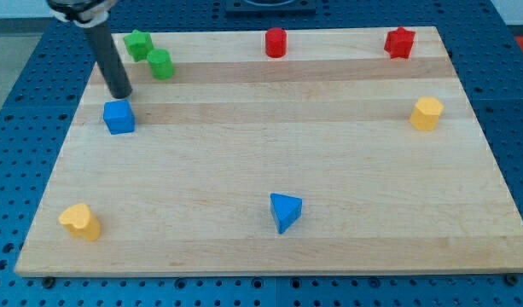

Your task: Move the green circle towards center

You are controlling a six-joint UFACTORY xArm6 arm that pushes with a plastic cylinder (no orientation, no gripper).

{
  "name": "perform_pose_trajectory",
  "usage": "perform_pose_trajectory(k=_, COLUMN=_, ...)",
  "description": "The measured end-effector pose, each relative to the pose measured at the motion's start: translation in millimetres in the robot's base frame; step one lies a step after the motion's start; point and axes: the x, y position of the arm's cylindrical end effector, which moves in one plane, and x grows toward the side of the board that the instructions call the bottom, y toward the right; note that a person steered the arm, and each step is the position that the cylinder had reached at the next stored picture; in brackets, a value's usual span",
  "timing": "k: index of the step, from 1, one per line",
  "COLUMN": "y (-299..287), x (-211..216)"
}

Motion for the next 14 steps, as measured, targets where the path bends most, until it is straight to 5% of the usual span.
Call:
perform_pose_trajectory(k=3, y=-11.6, x=-52.3)
perform_pose_trajectory(k=7, y=51.6, x=-65.2)
perform_pose_trajectory(k=11, y=130.0, x=-55.4)
perform_pose_trajectory(k=14, y=163.1, x=-10.6)
